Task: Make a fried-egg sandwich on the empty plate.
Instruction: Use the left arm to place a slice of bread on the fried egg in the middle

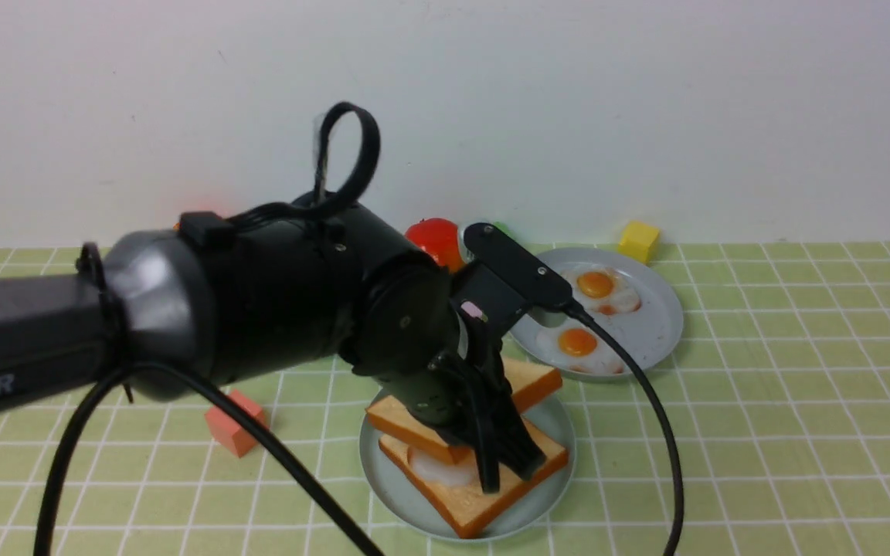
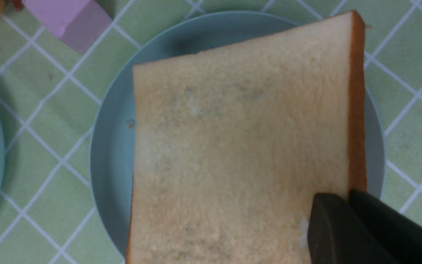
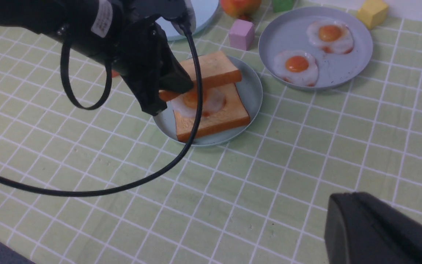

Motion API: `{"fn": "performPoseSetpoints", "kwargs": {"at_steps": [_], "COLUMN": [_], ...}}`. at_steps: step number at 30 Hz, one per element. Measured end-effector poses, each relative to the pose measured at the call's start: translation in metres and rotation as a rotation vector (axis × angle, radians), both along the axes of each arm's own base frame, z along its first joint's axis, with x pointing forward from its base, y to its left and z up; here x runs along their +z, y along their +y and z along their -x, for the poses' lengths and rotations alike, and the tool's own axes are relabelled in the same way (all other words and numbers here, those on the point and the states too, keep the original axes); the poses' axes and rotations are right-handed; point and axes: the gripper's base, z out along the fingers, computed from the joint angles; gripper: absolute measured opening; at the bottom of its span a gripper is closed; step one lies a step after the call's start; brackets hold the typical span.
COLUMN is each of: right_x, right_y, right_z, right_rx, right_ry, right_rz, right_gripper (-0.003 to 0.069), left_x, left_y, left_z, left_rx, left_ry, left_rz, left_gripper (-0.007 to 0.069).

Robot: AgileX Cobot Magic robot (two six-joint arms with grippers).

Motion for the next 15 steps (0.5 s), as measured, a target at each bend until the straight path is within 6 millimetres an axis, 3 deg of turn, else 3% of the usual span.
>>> {"fn": "performPoseSetpoints", "kwargs": {"at_steps": [15], "right_x": [-0.002], "right_y": [-0.001], "right_z": [0.003], "right_rx": [0.006], "right_ry": [0.029], "right_rz": [0.012], "right_gripper": [0.0014], "left_x": [-0.021], "left_y": [-0.006], "left_z": [-0.003], "left_rx": [0.013], "left_ry": [0.059], "left_rz": [-0.018], "left_gripper": [0.0017]}}
